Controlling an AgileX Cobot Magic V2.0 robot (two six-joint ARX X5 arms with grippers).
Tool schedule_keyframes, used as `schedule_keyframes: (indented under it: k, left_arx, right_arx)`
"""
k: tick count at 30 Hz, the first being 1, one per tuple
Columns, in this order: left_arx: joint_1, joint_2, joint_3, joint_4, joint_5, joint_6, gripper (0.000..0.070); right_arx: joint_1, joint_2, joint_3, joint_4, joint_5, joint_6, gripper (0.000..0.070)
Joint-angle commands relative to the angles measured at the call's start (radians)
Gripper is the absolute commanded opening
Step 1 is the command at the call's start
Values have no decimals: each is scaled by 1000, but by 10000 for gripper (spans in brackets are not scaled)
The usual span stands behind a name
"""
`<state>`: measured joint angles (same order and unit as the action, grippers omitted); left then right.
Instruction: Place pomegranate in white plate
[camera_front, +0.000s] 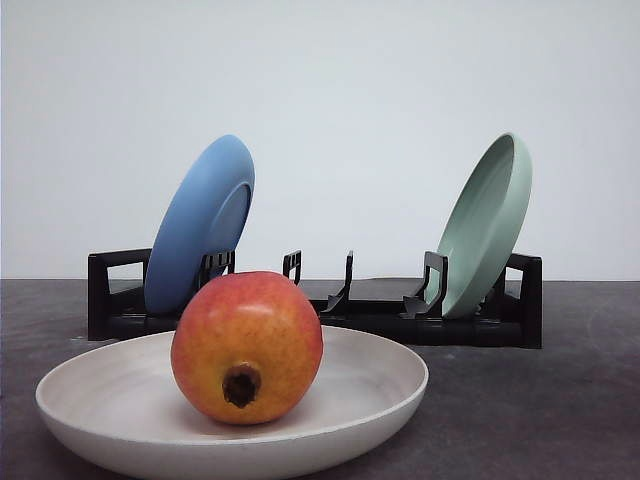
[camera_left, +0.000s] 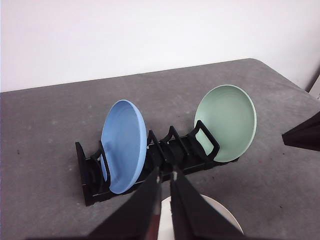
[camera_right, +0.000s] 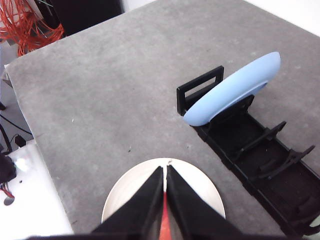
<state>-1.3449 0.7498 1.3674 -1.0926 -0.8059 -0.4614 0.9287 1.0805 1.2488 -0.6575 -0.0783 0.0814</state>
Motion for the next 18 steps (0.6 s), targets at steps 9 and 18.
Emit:
schedule_keyframes:
  k: [9, 18]
  left_arx:
    - [-10, 8, 12, 15, -3, -3, 11]
    - [276, -25, -102, 220, -347, 95, 11]
  right_arx:
    - [11, 8, 21, 71, 0, -7, 0]
    - [11, 8, 21, 120, 0, -7, 0]
